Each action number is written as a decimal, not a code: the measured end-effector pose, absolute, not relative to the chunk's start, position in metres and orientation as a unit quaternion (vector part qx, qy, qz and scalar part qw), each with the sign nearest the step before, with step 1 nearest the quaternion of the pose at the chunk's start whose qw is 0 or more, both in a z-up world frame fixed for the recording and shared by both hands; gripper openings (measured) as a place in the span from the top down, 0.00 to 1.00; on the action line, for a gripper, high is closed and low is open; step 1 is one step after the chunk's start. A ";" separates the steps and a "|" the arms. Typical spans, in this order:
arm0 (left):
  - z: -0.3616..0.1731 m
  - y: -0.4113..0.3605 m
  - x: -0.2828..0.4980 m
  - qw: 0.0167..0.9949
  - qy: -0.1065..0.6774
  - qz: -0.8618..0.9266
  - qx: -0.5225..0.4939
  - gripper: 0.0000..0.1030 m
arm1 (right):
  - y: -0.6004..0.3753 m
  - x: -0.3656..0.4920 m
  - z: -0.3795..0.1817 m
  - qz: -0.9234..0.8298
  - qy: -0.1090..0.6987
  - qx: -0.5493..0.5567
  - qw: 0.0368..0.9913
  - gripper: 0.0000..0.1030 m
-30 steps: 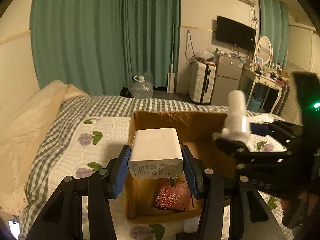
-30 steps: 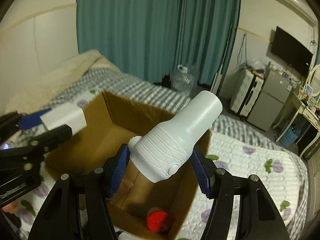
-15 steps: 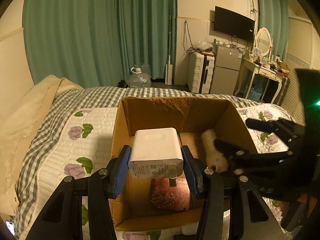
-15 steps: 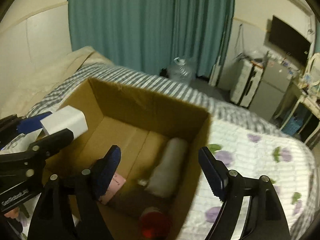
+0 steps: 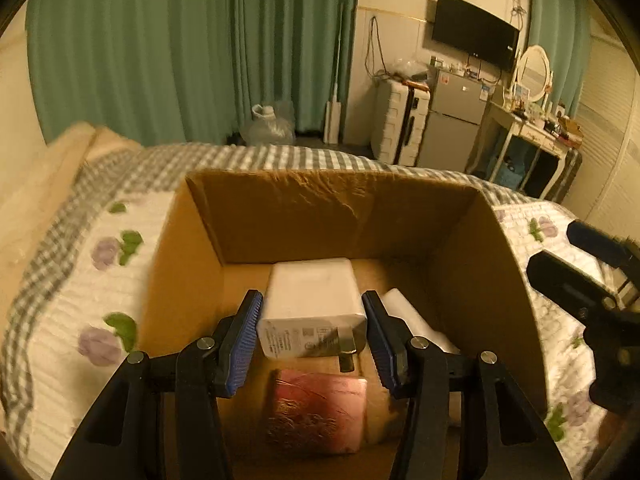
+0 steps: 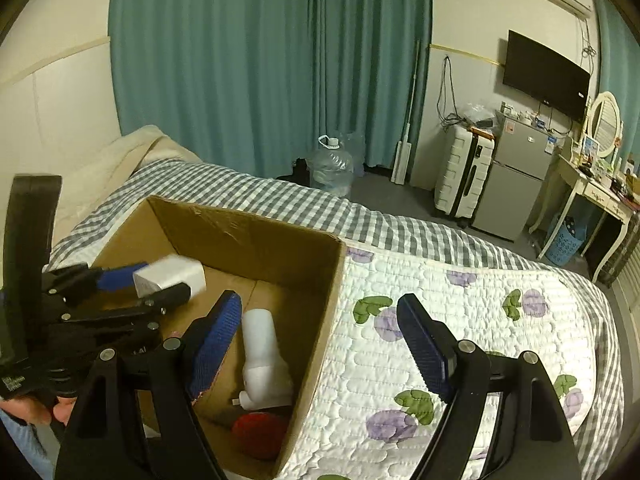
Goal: Organize rigid objects
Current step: 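Carry both items over the box and open the right gripper to drop the bottle, then open the left gripper to drop the white charger into the box, then grasp the black remote with the right gripper and lift it, then lower remote and power bank into the box and open both grippers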
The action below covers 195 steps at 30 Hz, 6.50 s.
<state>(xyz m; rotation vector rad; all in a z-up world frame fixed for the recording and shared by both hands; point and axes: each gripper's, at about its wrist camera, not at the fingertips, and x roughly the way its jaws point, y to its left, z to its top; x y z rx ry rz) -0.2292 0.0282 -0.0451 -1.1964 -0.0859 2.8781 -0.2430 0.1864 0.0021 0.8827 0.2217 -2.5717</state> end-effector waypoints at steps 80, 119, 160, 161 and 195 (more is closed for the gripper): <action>-0.098 0.004 -0.041 -0.025 -0.025 0.899 -0.436 0.33 | 0.200 -0.096 -0.049 -0.857 0.158 0.434 0.227 0.82; -0.109 0.073 -0.070 0.040 0.002 0.894 -0.447 0.32 | 0.229 -0.095 -0.034 -0.887 0.080 0.393 0.231 0.82; -0.023 0.018 -0.171 -0.013 0.008 0.937 -0.348 0.34 | 0.133 -0.247 -0.036 -0.863 0.083 0.411 0.283 0.60; -0.022 0.018 -0.170 -0.011 0.006 0.937 -0.348 0.34 | 0.137 -0.244 -0.032 -0.870 0.084 0.402 0.273 0.58; 0.022 0.035 -0.144 -0.027 0.017 0.948 -0.316 0.31 | 0.208 -0.162 0.052 -0.937 0.078 0.292 0.174 0.15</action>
